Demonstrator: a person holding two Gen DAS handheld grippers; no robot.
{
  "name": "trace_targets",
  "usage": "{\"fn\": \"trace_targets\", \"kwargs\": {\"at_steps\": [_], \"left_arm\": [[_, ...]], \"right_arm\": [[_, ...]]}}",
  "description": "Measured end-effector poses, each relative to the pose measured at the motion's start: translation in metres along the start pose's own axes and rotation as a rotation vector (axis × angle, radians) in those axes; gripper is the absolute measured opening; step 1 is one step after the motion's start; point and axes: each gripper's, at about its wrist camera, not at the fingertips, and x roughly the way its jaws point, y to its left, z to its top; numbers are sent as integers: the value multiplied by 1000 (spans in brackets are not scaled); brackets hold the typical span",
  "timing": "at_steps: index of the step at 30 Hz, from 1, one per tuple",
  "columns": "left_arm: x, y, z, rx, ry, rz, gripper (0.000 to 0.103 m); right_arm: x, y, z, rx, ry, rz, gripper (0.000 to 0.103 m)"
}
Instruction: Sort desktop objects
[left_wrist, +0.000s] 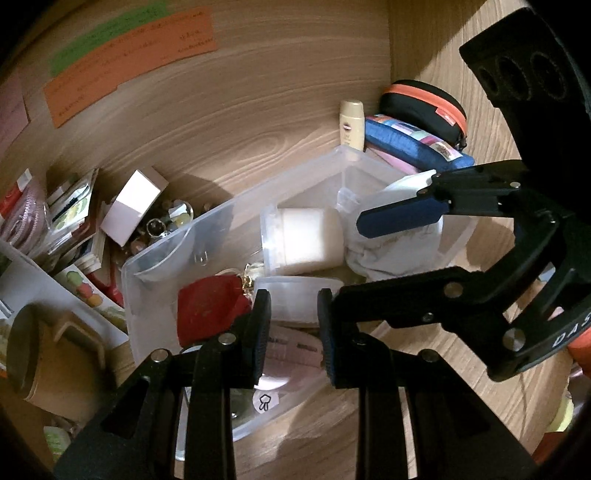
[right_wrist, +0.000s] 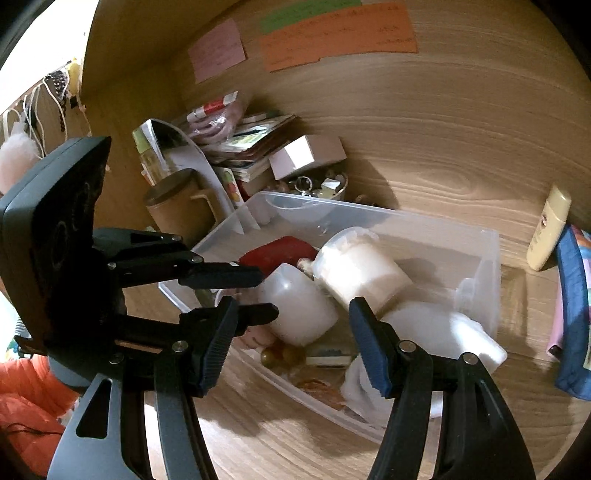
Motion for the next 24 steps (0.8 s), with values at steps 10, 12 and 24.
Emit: {"fn": "trace_targets", "kwargs": {"at_steps": [10,12,24], "left_arm": [[-9,7,-1,-17,-45,35,51],[-15,8,-1,-16,-61,54,59],[-50,9,-8,-23,-131,123,80]], "right_arm": [[-13,-5,4,-2,-55,-54,59],[-18,-6,5,3,-67,-68,60],[-33,5,8,-16,-87,-159,65]]}}
